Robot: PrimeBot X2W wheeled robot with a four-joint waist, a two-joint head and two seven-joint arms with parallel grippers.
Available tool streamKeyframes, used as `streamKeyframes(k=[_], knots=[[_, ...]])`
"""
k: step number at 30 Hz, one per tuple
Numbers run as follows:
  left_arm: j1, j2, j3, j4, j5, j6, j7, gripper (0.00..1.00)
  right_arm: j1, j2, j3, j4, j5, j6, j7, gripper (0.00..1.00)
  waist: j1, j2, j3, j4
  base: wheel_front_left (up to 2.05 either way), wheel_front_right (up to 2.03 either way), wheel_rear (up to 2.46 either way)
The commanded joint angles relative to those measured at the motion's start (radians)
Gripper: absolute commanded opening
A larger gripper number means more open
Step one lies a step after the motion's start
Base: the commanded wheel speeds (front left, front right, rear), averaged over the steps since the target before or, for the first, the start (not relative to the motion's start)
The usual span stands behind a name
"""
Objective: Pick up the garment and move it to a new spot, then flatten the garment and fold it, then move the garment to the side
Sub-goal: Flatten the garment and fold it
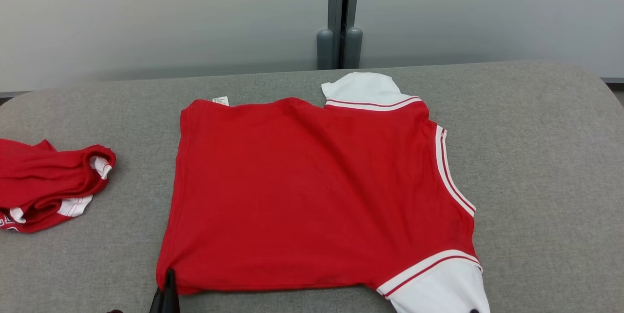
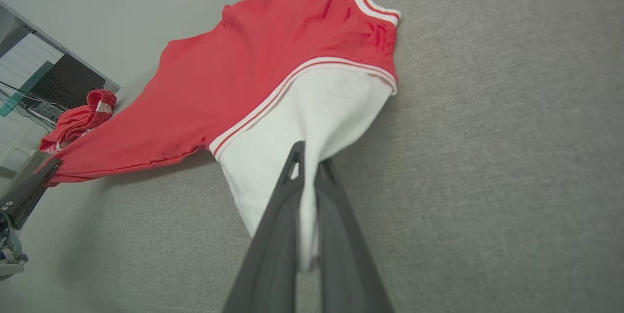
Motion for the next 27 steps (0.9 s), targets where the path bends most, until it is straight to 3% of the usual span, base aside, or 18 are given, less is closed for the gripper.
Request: streamKeyframes(k=[1,14,27], knots=[[0.011,0.000,0.000,-0.007,0.009,0.005,-0.004,0.00,0.023,0.010,-0.016,-0.019,-0.006,0.002,0.015,0.00,0.0001,0.0003,0.000,0.000,0.00,0.00,0.00],[-0.025,0.014,-0.021,0.019,0.023,-0.001,0.002,0.00,-0.049,0.054,-0.070,-0.035,0.005,0.002,0.102,0.00,0.0001,0.0003,0.004,-0.002,0.00,0.00,0.00],[-0.090,0.024,-0.049,0.035,0.044,0.001,0.013,0.00,-0.280,0.028,-0.094,0.047,-0.012,0.002,0.196,0.00,0.0001,0.0003,0.014,-0.001,0.00,0.00,0.00]])
